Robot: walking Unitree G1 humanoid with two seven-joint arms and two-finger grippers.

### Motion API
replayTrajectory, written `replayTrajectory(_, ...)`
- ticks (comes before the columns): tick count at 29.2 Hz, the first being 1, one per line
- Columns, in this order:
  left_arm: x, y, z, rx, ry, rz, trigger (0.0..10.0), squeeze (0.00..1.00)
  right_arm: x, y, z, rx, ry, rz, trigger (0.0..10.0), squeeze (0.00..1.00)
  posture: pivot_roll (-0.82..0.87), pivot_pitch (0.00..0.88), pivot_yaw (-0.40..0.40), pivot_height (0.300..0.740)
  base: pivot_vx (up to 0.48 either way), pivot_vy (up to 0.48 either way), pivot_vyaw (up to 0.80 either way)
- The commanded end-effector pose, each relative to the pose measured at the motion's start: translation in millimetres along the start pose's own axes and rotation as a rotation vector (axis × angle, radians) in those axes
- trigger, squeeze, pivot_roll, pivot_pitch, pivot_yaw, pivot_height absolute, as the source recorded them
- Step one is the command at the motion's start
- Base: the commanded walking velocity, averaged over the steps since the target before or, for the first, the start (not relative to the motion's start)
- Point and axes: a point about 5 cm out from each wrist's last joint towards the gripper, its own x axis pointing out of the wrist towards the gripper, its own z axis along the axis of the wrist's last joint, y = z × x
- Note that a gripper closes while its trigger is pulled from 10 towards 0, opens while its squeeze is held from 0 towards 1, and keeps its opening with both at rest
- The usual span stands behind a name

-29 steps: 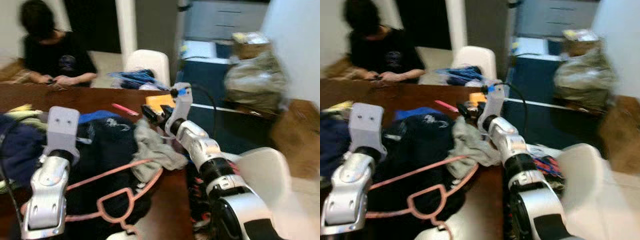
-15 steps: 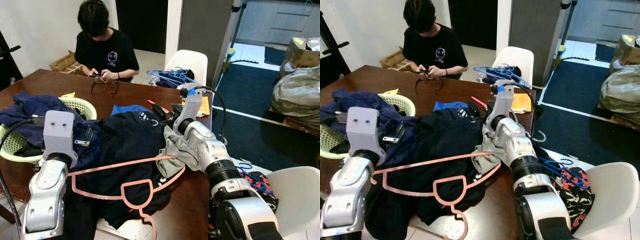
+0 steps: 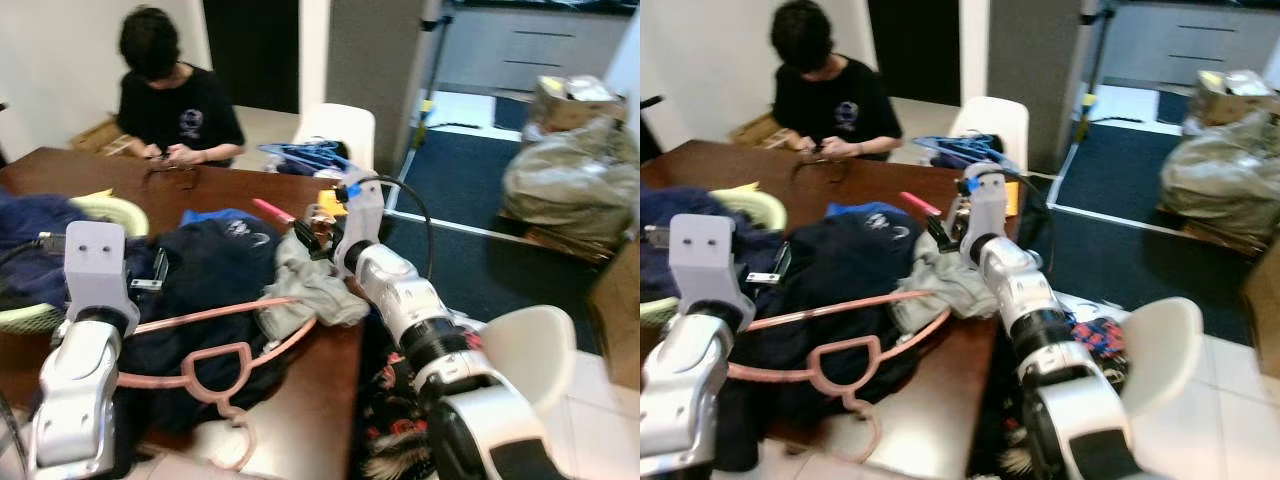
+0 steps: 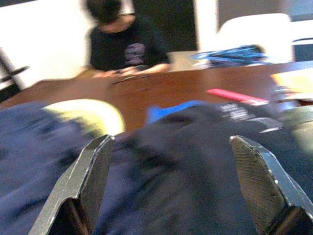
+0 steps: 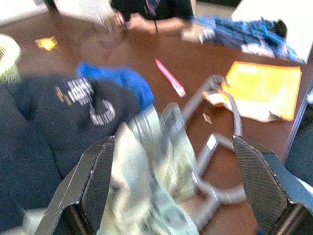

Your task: Hang hanger

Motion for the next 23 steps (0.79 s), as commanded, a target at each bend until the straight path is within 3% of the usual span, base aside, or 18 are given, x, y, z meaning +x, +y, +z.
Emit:
replayTrajectory(1,-1.3,-0.2,-6,0.008,0.02,0.008,10.0,0.0,3.2,9.6,-9,-0.021,0.064,0.027,10.0,0.0,0.16,0.0,-0.029,0.74,0.0,0.0,0.0)
replayTrajectory(2,-1.3,-0.2,-6,0.008,0.02,0.008,10.0,0.0,3.2,9.6,-9,-0.021,0.064,0.027,10.0,0.0,0.16,0.0,-0.029,0.74,0.0,0.0,0.0)
replayTrajectory(4,-6.0,-2.3,-11,0.039,0.039,0.011,10.0,0.0,8.6,28.8,-21,0.043,0.163,0.076,10.0,0.0,0.16,0.0,-0.038,0.74,0.0,0.0,0.0)
replayTrajectory(6,-6.0,-2.3,-11,0.039,0.039,0.011,10.0,0.0,8.6,28.8,-21,0.043,0.163,0.076,10.0,0.0,0.16,0.0,-0.038,0.74,0.0,0.0,0.0)
replayTrajectory(9,-8.7,-0.5,-13,0.065,0.05,0.025,10.0,0.0,11.2,46.6,-28,0.115,0.221,0.142,10.0,0.0,0.18,0.0,-0.052,0.74,0.0,0.0,0.0)
replayTrajectory(15,-8.8,4.1,-13,0.122,0.049,0.034,10.0,0.0,11.4,51.2,-35,0.141,0.243,0.156,10.0,0.0,0.18,0.0,-0.057,0.74,0.0,0.0,0.0)
replayTrajectory(17,-5.8,3.7,-12,0.393,-0.001,-0.046,10.0,0.0,9.4,46.8,-46,0.213,0.276,0.108,10.0,0.0,0.2,0.0,-0.069,0.74,0.0,0.0,0.0)
replayTrajectory(19,-5.8,3.7,-12,0.393,-0.001,-0.046,10.0,0.0,9.4,46.8,-46,0.213,0.276,0.108,10.0,0.0,0.2,0.0,-0.069,0.74,0.0,0.0,0.0)
replayTrajectory(21,-1.9,-4.4,-13,0.568,-0.031,-0.14,10.0,0.0,7.3,47.5,-56,0.237,0.32,0.082,10.0,0.0,0.21,0.0,-0.061,0.74,0.0,0.0,0.0)
replayTrajectory(23,-0.7,-8.3,-16,0.595,-0.024,-0.162,10.0,0.0,6.8,49.9,-59,0.237,0.324,0.079,10.0,0.0,0.2,0.0,-0.058,0.74,0.0,0.0,0.0)
